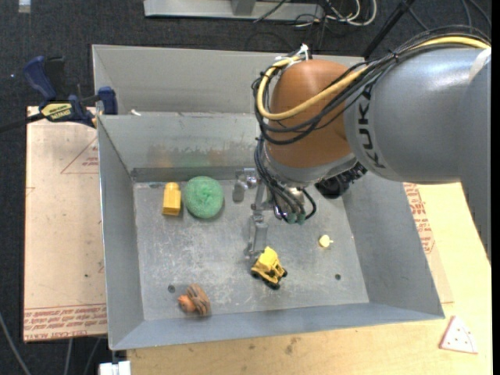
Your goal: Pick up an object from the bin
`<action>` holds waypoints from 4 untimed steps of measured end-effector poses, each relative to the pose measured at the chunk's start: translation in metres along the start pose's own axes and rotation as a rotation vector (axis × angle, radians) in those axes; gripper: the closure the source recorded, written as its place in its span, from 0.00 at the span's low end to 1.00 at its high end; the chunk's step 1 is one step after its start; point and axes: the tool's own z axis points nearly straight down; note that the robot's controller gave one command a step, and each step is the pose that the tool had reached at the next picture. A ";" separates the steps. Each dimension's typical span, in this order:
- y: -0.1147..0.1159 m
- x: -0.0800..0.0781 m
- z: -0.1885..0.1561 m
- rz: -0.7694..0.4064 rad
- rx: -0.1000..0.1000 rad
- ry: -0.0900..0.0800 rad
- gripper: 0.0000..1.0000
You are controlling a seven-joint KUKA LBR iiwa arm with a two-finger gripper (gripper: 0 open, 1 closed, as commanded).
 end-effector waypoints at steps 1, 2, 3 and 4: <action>-0.001 -0.002 -0.005 0.002 -0.001 -0.008 0.00; 0.029 -0.040 0.059 0.082 -0.003 -0.016 0.00; 0.040 -0.076 0.056 -0.023 0.000 -0.006 0.00; 0.042 -0.068 0.050 0.259 -0.002 -0.009 0.00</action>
Offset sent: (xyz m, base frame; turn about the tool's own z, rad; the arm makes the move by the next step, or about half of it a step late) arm 0.0611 0.0481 -0.1103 0.1367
